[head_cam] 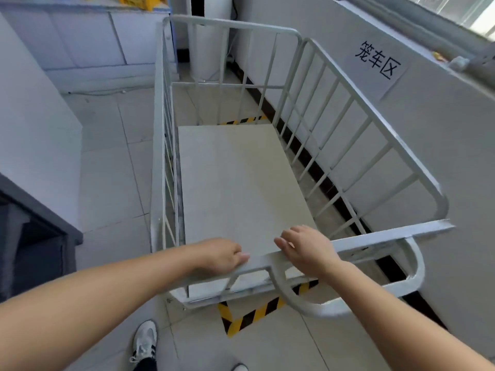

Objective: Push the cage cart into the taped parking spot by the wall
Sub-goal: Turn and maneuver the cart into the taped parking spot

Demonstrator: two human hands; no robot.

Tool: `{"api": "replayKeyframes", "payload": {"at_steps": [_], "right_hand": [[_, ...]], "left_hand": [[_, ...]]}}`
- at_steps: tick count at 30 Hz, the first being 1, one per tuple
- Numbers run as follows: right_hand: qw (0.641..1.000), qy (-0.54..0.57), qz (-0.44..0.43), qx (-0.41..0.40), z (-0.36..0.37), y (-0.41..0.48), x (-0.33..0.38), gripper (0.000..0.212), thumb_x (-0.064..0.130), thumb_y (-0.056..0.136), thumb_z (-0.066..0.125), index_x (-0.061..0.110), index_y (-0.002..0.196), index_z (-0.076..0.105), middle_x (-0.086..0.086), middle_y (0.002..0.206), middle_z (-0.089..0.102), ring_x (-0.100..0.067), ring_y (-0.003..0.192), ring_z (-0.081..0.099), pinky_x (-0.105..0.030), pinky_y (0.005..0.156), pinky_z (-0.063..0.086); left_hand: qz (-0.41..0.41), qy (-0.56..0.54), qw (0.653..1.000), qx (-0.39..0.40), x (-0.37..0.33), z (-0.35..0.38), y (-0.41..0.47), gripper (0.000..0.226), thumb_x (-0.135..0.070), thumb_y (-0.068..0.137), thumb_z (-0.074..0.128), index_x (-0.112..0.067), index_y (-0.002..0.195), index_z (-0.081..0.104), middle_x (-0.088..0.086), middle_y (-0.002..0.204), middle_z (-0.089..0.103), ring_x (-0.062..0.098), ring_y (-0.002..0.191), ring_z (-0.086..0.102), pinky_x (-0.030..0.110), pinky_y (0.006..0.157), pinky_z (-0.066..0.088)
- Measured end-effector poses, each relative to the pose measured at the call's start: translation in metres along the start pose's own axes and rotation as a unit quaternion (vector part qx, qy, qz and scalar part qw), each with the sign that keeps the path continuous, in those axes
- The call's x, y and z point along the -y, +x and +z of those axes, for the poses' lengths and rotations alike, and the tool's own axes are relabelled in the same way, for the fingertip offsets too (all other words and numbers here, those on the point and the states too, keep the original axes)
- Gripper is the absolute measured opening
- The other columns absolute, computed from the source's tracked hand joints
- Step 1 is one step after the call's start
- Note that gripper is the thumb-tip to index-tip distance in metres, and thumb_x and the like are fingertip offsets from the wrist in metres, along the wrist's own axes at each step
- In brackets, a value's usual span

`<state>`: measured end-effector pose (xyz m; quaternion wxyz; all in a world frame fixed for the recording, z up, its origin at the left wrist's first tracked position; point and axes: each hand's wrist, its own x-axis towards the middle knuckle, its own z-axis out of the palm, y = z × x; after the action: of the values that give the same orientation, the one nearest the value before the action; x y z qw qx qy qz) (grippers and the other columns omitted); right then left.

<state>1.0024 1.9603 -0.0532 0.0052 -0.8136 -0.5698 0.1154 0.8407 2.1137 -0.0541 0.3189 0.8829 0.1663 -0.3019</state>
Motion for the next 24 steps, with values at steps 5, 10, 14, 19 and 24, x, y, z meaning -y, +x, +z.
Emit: {"api": "replayKeyframes", "payload": {"at_steps": [5, 10, 14, 19, 24], "right_hand": [[0.996, -0.041, 0.079, 0.023, 0.007, -0.032, -0.067, 0.063, 0.067, 0.086, 0.012, 0.029, 0.103, 0.060, 0.004, 0.103, 0.062, -0.019, 0.102, 0.054, -0.035, 0.092, 0.035], [0.997, -0.041, 0.060, 0.026, 0.006, -0.036, -0.068, 0.082, 0.083, 0.071, 0.005, 0.025, 0.101, 0.055, 0.002, 0.100, 0.057, -0.020, 0.098, 0.049, -0.036, 0.092, 0.031], [0.997, -0.055, 0.055, 0.027, 0.011, -0.038, -0.068, 0.073, 0.081, 0.076, 0.014, 0.022, 0.097, 0.051, 0.000, 0.099, 0.055, -0.022, 0.096, 0.047, -0.038, 0.093, 0.032], [0.996, -0.074, 0.047, -0.009, 0.021, -0.039, -0.073, 0.073, 0.082, 0.075, 0.012, 0.021, 0.090, 0.048, 0.002, 0.090, 0.051, -0.022, 0.089, 0.046, -0.038, 0.089, 0.032], [0.996, -0.084, 0.040, -0.005, 0.019, -0.032, -0.076, 0.073, 0.084, 0.073, 0.009, 0.023, 0.089, 0.046, 0.004, 0.089, 0.049, -0.019, 0.087, 0.043, -0.036, 0.085, 0.031]], "left_hand": [[-0.039, -0.011, 0.992, -0.118, -0.023, 0.026, 0.003, 0.050, -0.054, 0.095, 0.023, -0.024, 0.108, 0.060, 0.004, 0.112, 0.056, 0.023, 0.103, 0.053, 0.042, 0.090, 0.044], [-0.037, -0.012, 0.981, -0.192, -0.031, 0.036, 0.006, 0.049, -0.063, 0.090, 0.025, -0.023, 0.074, 0.048, -0.001, 0.082, 0.056, 0.017, 0.075, 0.054, 0.035, 0.065, 0.041], [-0.048, 0.058, 0.975, -0.210, -0.029, 0.041, 0.006, 0.066, -0.079, 0.076, 0.019, -0.024, 0.084, 0.053, -0.006, 0.084, 0.054, 0.013, 0.076, 0.054, 0.033, 0.065, 0.047], [-0.052, 0.078, 0.968, -0.231, -0.027, 0.049, 0.008, 0.081, -0.085, 0.069, 0.009, -0.024, 0.096, 0.055, -0.007, 0.091, 0.056, 0.015, 0.081, 0.056, 0.039, 0.068, 0.052], [-0.040, 0.097, 0.965, -0.240, -0.022, 0.047, 0.012, 0.079, -0.081, 0.075, 0.008, -0.023, 0.103, 0.054, -0.006, 0.098, 0.058, 0.016, 0.084, 0.057, 0.040, 0.068, 0.053]]}}
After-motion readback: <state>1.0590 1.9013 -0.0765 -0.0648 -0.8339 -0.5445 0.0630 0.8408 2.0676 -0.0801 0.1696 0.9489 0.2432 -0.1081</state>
